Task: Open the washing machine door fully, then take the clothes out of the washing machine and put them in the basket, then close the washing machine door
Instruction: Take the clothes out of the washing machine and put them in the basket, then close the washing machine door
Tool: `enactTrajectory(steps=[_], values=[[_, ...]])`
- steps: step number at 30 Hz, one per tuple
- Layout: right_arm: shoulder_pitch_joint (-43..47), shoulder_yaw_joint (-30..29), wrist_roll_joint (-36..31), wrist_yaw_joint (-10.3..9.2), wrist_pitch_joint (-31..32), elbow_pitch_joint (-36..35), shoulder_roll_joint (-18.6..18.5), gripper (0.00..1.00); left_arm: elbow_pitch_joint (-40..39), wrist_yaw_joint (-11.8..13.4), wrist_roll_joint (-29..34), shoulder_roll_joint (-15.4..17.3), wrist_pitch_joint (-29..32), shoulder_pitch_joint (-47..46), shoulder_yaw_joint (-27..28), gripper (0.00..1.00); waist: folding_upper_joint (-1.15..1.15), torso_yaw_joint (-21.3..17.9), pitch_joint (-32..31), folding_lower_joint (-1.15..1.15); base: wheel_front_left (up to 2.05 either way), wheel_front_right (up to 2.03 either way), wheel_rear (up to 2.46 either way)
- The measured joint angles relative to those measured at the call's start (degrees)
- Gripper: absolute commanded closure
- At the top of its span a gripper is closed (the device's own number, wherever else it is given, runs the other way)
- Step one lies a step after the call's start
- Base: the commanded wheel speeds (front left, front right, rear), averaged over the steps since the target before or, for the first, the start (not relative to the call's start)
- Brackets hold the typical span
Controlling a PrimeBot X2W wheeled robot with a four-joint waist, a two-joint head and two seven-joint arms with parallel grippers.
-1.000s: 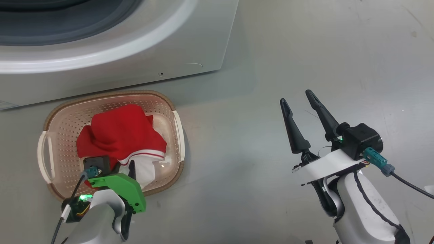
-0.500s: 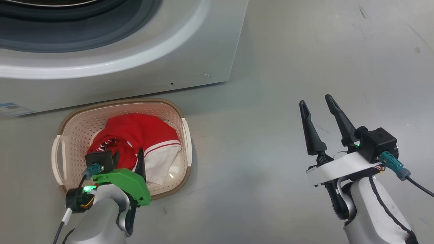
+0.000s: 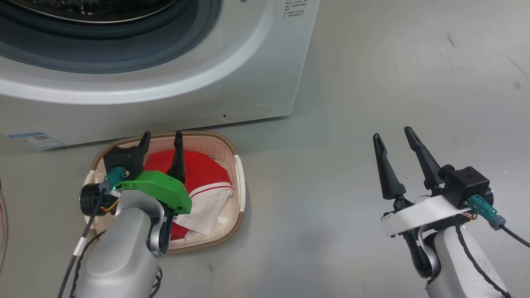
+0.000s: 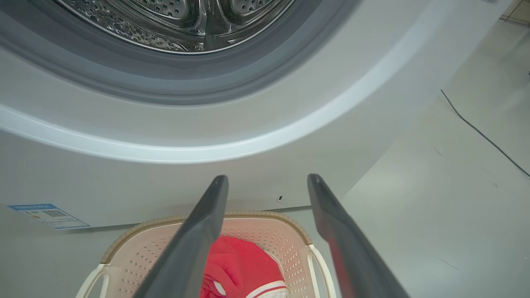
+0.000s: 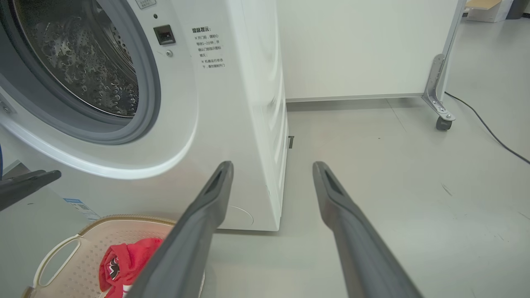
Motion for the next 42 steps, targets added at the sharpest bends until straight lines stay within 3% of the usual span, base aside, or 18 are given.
enactTrajectory(steps=[9, 24, 42], values=[[1.96, -1.23, -0.75, 0.0, 0.0, -0.31, -0.02, 0.0, -8.27, 0.73, 3.94, 0.03, 0.0, 1.03, 2.12, 0.0, 0.0, 1.58, -2.77, 0.0, 0.0, 0.0, 0.0], [4.32, -2.9, -1.96, -0.01, 0.0, -2.15, 0.02, 0.0, -19.45, 1.46, 9.16, 1.2, -0.1, 10.62, 5.03, 0.0, 0.0, 4.31, -6.88, 0.0, 0.0, 0.0, 0.0], [10.68, -3.34, -2.38, -0.67, 0.0, -3.3, 0.44, 0.0, -26.69, 1.93, 11.2, 2.72, -0.15, 24.34, 6.86, 0.0, 0.0, 6.11, -13.2, 0.0, 0.0, 0.0, 0.0]])
